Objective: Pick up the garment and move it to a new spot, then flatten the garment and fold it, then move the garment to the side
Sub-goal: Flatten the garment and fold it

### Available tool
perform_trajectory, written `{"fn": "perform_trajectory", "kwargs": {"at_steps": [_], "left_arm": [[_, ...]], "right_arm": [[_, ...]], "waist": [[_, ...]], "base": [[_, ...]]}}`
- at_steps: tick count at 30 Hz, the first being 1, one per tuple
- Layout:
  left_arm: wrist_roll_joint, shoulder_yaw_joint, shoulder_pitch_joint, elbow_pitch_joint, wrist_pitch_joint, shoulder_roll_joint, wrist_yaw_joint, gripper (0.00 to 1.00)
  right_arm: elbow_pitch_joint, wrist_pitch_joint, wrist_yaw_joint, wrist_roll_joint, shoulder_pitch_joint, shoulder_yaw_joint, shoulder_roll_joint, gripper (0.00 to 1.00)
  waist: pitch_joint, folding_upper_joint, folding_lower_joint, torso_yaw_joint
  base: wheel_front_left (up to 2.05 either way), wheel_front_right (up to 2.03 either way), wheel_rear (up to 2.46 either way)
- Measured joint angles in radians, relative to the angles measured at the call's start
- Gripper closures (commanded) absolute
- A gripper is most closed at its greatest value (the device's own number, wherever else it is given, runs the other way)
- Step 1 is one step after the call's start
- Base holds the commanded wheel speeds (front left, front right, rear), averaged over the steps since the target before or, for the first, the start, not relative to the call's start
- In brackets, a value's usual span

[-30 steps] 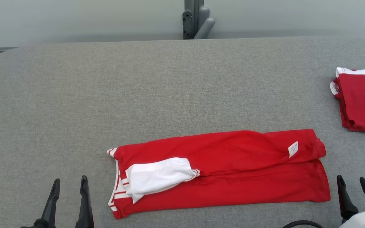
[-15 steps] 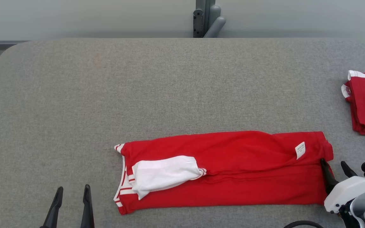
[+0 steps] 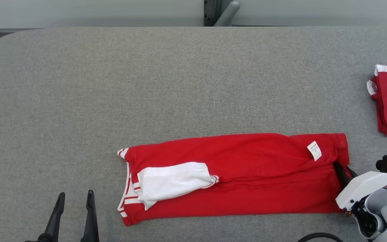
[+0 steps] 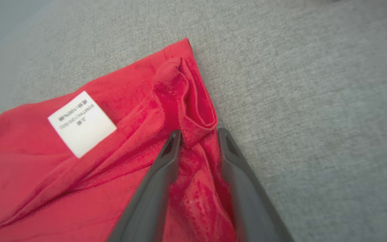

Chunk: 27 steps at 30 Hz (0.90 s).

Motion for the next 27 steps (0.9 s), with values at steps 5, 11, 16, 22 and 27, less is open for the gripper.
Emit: {"fn": "perform_trajectory", "kwargs": {"at_steps": [5, 11, 16, 22, 27], "left_arm": [[-0.003, 0.001, -0.005, 0.009, 0.000, -0.001, -0.001, 0.00], [-0.021, -0.001, -0.013, 0.011, 0.000, -0.001, -0.001, 0.00], [-0.031, 0.001, -0.013, 0.012, 0.000, -0.001, -0.002, 0.00], [-0.048, 0.005, -0.005, 0.009, 0.000, -0.001, -0.003, 0.00], [-0.060, -0.005, 0.000, 0.004, 0.000, -0.002, -0.002, 0.00]], "right_arm": [[-0.054, 0.016, 0.002, 0.112, 0.004, 0.037, -0.038, 1.00], [-0.093, 0.006, 0.002, 0.197, 0.007, 0.003, -0.147, 1.00], [-0.146, -0.004, 0.001, 0.234, 0.014, -0.046, -0.247, 1.00], [-0.297, -0.012, 0.001, 0.270, 0.076, -0.129, -0.332, 1.00], [-0.381, 0.004, 0.001, 0.243, 0.126, -0.190, -0.374, 1.00]], "waist": [[0.004, 0.0001, 0.0001, -0.016], [-0.003, 0.0001, 0.0001, -0.028], [-0.016, 0.0002, 0.0001, -0.033], [-0.035, 0.0001, 0.0001, -0.040], [-0.042, 0.0001, 0.0001, -0.052]], "base": [[0.00, 0.00, 0.00], [0.00, 0.00, 0.00], [0.00, 0.00, 0.00], [0.00, 0.00, 0.00], [0.00, 0.00, 0.00]]}}
